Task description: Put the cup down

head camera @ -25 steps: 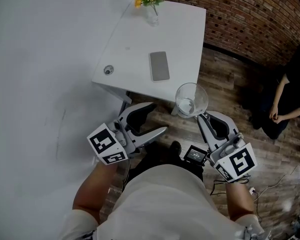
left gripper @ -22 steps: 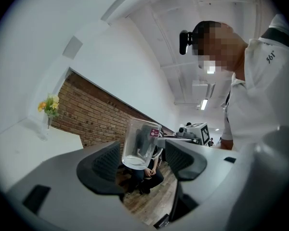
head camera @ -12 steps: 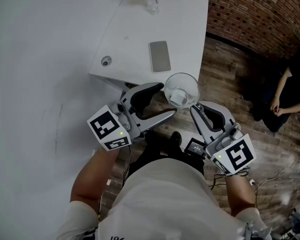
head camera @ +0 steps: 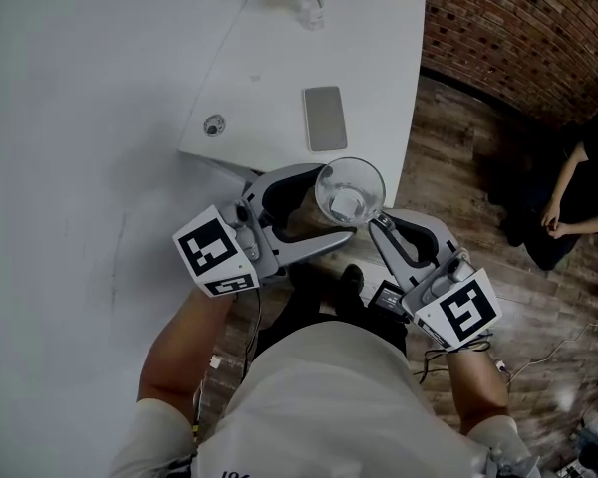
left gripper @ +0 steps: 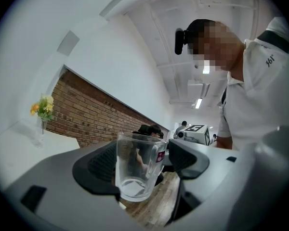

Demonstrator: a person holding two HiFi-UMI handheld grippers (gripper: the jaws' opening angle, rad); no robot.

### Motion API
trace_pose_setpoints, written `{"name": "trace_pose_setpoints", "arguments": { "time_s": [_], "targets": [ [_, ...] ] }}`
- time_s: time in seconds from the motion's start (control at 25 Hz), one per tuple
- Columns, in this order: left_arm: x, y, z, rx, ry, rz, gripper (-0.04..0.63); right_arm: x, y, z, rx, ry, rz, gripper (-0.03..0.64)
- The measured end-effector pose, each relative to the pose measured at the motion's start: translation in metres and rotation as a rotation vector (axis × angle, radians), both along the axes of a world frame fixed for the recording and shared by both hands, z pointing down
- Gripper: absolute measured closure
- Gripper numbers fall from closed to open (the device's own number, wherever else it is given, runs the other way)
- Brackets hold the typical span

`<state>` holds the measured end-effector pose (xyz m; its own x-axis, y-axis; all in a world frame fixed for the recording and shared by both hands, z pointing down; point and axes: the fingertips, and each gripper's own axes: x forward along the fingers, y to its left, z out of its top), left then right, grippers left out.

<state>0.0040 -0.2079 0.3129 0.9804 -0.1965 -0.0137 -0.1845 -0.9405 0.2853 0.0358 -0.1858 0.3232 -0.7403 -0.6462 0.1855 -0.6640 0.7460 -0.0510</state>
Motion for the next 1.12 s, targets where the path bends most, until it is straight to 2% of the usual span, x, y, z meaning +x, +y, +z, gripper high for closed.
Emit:
{"name": "trace_pose_setpoints", "arguments": {
  "time_s": [0.24,0.44,0.68,0.88,1.12],
  "targets": [
    [-0.012,-0.035,0.019,-0.011,-0.007,0.017,0.267,-0.013,-0.035,0.020,-0.007,0.009,-0.008,0.581],
    [-0.005,-0.043,0.022,-0.020,-0.019,-0.007,0.267,-0.007,-0.043,0.024,-0.012,0.021,-0.022,0.581],
    [-0.006,-0.101,0.036,-0.031,-0.004,-0.008,0.267,-0.008,-0.098,0.041,0.013,0.035,0.002,0.581],
    [-0.003,-0.125,0.045,-0.020,-0.001,-0.031,0.267,-0.006,-0.122,0.052,0.038,0.039,-0.001,0.581],
    [-0.007,-0.155,0.081,-0.033,-0.028,-0.061,0.264,-0.011,-0.151,0.090,0.039,0.068,-0.002,0.580]
  ]
}}
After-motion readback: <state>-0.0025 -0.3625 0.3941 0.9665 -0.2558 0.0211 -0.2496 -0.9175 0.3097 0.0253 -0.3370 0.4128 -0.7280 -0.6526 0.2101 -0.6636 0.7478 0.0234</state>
